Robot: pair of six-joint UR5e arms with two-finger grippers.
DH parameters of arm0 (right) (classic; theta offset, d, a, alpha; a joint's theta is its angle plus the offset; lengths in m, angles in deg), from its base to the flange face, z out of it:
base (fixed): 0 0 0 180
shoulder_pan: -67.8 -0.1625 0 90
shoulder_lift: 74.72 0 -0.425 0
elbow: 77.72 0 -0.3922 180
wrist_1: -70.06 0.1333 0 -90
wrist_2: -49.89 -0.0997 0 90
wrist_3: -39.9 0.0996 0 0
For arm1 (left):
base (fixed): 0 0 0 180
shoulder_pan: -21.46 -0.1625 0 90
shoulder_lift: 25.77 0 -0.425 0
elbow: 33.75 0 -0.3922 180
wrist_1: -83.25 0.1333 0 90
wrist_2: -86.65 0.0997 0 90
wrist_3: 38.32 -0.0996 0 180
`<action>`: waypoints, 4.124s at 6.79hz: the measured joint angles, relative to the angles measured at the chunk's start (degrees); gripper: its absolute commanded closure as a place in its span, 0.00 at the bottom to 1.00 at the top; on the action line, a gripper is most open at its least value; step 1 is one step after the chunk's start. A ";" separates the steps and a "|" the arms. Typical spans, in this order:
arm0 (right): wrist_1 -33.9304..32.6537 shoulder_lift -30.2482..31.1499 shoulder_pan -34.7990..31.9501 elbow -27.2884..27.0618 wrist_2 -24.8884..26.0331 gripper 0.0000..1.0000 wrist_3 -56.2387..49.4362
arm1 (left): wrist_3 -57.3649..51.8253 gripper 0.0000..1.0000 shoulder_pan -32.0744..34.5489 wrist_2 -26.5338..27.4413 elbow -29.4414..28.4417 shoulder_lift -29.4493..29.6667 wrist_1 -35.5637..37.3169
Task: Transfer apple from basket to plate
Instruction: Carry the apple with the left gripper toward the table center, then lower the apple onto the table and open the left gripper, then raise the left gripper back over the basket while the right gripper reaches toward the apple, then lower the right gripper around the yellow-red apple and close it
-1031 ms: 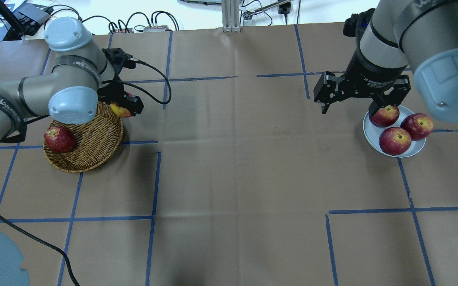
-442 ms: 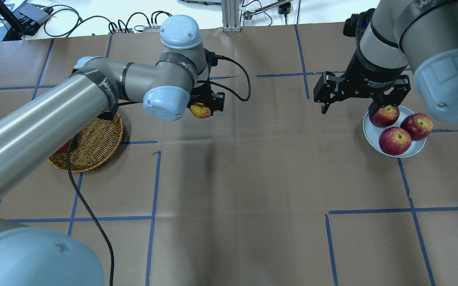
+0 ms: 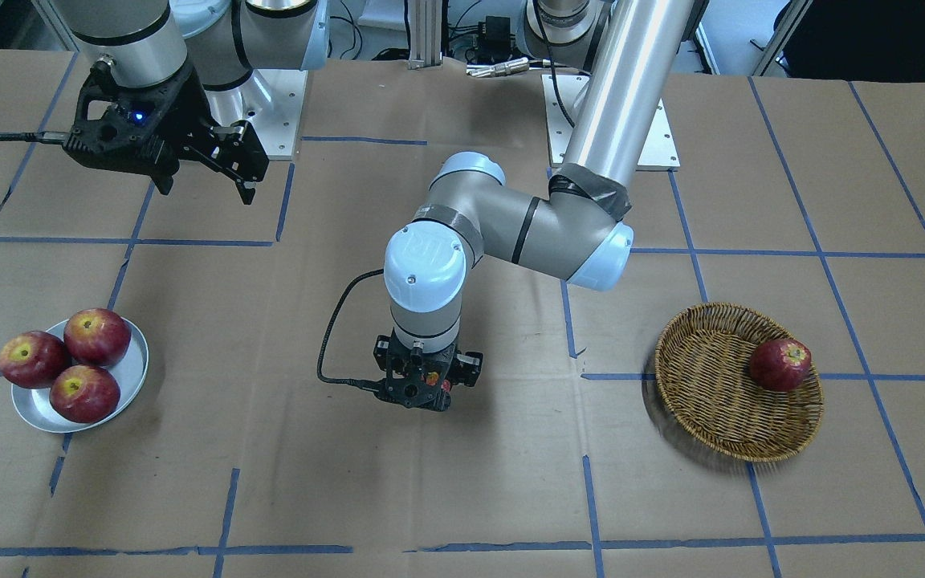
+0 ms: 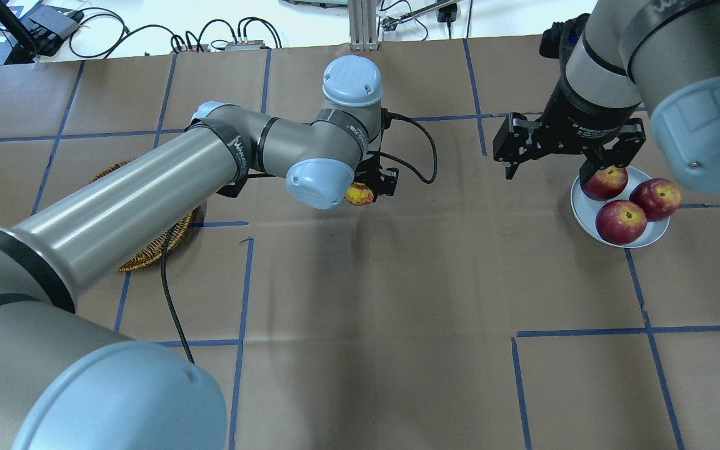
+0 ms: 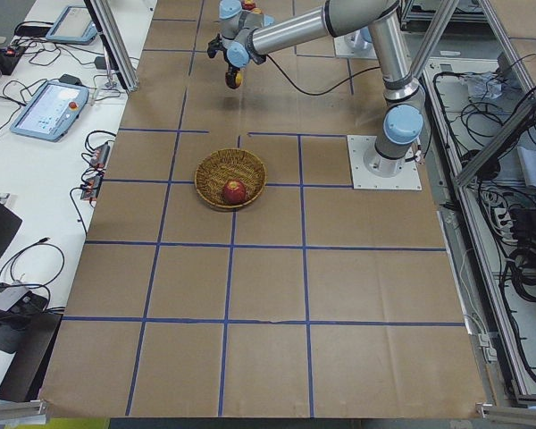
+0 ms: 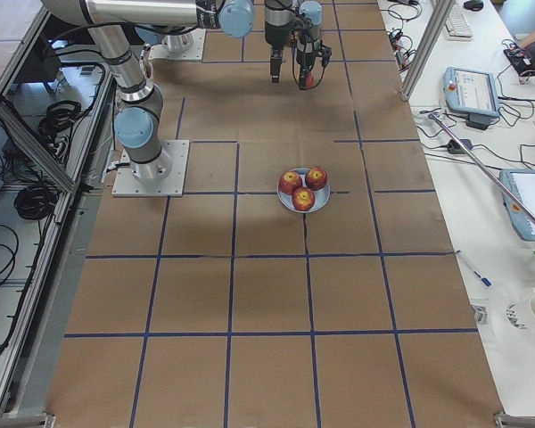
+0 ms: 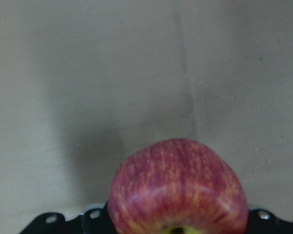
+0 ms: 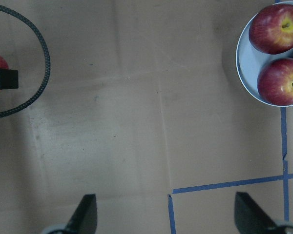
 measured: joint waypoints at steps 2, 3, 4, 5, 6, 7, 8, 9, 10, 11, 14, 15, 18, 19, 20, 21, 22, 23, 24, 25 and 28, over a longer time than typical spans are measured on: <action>0.02 0.00 0.00 -0.01 0.00 0.00 0.00 | 0.66 0.46 0.94 0.05 0.84 0.64 0.11; 0.03 0.00 -0.02 -0.01 0.00 0.00 0.00 | 0.82 0.43 1.37 0.10 1.22 0.95 0.41; 0.03 0.00 -0.01 -0.01 0.00 0.00 0.00 | 1.10 0.38 1.82 0.13 1.35 1.56 1.14; 0.03 0.00 0.00 -0.01 0.00 0.00 0.00 | 1.55 0.08 2.16 0.14 1.31 2.18 1.86; 0.03 0.00 -0.01 -0.01 0.00 0.00 0.00 | 1.88 0.01 2.33 0.15 1.24 2.47 2.20; 0.03 0.00 -0.02 -0.01 0.00 0.00 0.00 | 2.10 0.01 2.38 0.24 1.24 2.38 2.28; 0.03 0.00 -0.01 -0.01 0.00 0.00 0.00 | 2.24 0.01 2.43 0.34 1.28 1.87 2.22; 0.03 0.00 0.00 -0.01 0.00 0.00 0.00 | 2.32 0.01 2.52 0.40 1.03 1.20 1.92; 0.03 0.00 0.00 -0.01 0.00 0.00 0.00 | 2.34 0.01 2.40 0.41 0.38 -0.22 0.86; 0.01 0.00 -0.02 -0.01 0.00 0.00 0.00 | 2.09 0.01 1.74 0.39 -0.10 -2.92 -1.20; -0.68 0.05 -0.12 0.16 0.13 0.00 -0.04 | -3.26 0.01 -5.80 0.33 -0.10 -17.03 -15.59; -0.99 -0.15 -0.22 0.43 0.16 0.00 0.05 | -6.68 0.01 -9.15 0.35 0.55 -22.56 -21.23; -4.77 -2.85 -2.67 1.41 -0.16 0.00 1.42 | -11.95 0.01 -14.02 0.34 3.19 -34.56 -29.89; -6.87 -5.01 -5.11 2.22 -0.18 0.00 3.65 | -12.19 0.01 -14.89 0.20 3.44 -36.92 -30.49; -8.80 -7.54 -7.68 3.24 -0.18 0.00 6.75 | -12.29 0.01 -16.36 0.02 3.54 -37.90 -30.67; -11.03 -10.50 -10.34 4.26 -0.16 0.00 10.24 | -12.55 0.01 -18.15 0.04 3.80 -38.10 -30.73; -14.12 -13.78 -13.00 4.99 -0.08 0.00 13.39 | -12.95 0.01 -19.37 0.04 4.53 -38.17 -30.55; -18.08 -17.39 -15.51 5.32 0.12 0.00 16.02 | -13.09 0.01 -19.86 -0.07 5.46 -38.28 -30.13; -21.82 -20.73 -17.41 5.38 0.38 0.00 18.02 | -13.08 0.01 -19.99 -0.10 5.98 -38.34 -29.91; -25.31 -23.84 -18.82 5.30 0.59 0.00 19.25 | -13.06 0.01 -19.98 0.00 6.17 -38.42 -29.83; -32.69 -30.98 -20.43 3.88 0.77 0.00 19.44 | -13.03 0.01 -19.85 0.16 6.27 -38.60 -29.81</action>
